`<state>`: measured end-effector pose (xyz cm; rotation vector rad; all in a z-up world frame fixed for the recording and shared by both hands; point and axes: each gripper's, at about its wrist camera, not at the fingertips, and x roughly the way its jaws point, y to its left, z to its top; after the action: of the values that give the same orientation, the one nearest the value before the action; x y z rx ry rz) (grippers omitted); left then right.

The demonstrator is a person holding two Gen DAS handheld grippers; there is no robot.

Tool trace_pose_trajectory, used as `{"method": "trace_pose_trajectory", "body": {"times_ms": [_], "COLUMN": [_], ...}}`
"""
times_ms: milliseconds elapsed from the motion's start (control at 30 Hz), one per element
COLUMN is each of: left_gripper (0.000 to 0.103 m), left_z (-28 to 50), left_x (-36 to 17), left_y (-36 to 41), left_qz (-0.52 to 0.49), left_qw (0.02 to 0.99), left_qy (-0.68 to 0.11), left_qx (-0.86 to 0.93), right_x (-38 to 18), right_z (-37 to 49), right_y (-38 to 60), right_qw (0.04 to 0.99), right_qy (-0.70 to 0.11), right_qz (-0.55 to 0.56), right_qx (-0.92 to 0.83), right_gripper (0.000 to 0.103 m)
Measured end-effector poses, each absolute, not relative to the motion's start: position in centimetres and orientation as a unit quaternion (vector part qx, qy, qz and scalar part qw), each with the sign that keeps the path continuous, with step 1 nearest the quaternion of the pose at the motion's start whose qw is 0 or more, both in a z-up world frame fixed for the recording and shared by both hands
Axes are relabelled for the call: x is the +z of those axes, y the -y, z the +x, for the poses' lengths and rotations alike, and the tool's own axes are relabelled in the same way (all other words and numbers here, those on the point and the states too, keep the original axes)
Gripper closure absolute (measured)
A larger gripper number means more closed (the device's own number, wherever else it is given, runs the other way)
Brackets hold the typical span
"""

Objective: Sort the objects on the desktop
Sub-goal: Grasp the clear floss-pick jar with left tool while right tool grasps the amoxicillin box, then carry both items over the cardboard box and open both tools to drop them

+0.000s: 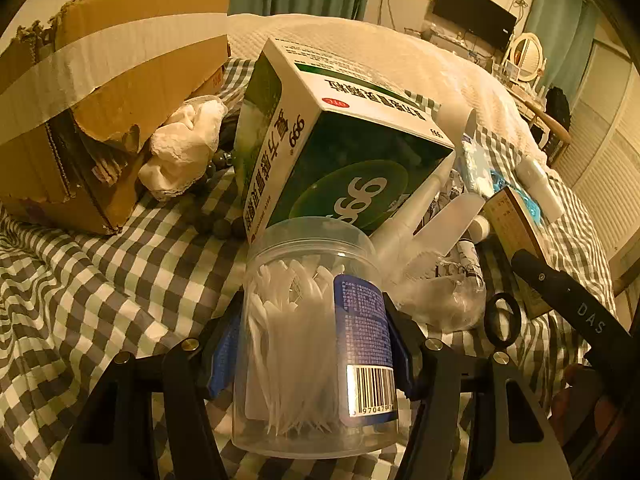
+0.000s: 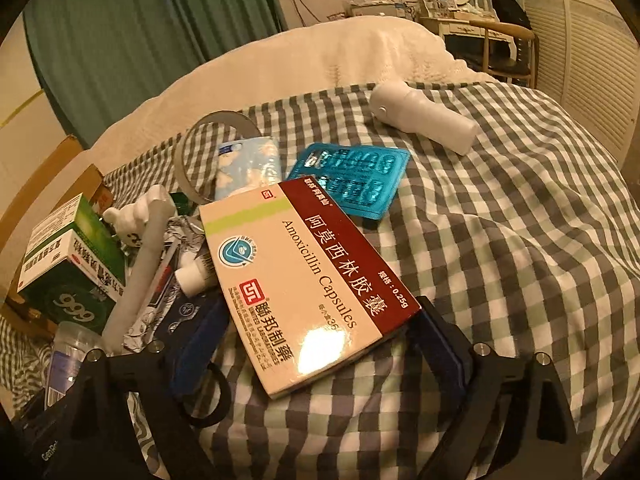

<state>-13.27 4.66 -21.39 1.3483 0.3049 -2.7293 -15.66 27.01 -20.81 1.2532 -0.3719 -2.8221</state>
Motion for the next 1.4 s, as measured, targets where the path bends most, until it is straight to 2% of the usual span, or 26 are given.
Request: {"method": "trace_pose_trajectory", "body": {"times_ms": [333, 633, 900, 1200, 1400], "left_gripper": [0.04, 0.04, 0.04, 0.04, 0.04], "left_z": [-10.9, -8.3, -7.7, -7.3, -6.9], "left_x": [-18.9, -17.0, -15.0, -12.6, -9.0], "left_y": [-4.1, -3.8, -2.9, -0.9, 0.0], "left_qz": [0.422, 0.418, 0.41, 0.397, 0.363], "left_qw": [0.016, -0.015, -0.032, -0.038, -0.049], "left_qy": [-0.093, -0.103, -0.126, -0.151, -0.15], "left_qx": [-0.901, -0.902, -0.903, -0.904, -0.918], "right_x": [-19.1, -15.5, -11.6, -7.8, -4.4], "right_z": [-12.7, -6.3, -3.4, -1.5, -0.9], "right_y": [-26.3, -26.7, -24.7, -21.1, -19.1], "right_qw": [-0.041, -0.093, -0.102, -0.088, -0.07], "right_qy": [0.056, 0.062, 0.038, 0.01, 0.002], "right_qz": [0.417, 0.442, 0.424, 0.397, 0.375], "right_qx": [-0.906, -0.89, -0.899, -0.913, -0.924], "right_gripper": [0.018, 0.019, 0.024, 0.024, 0.024]}}
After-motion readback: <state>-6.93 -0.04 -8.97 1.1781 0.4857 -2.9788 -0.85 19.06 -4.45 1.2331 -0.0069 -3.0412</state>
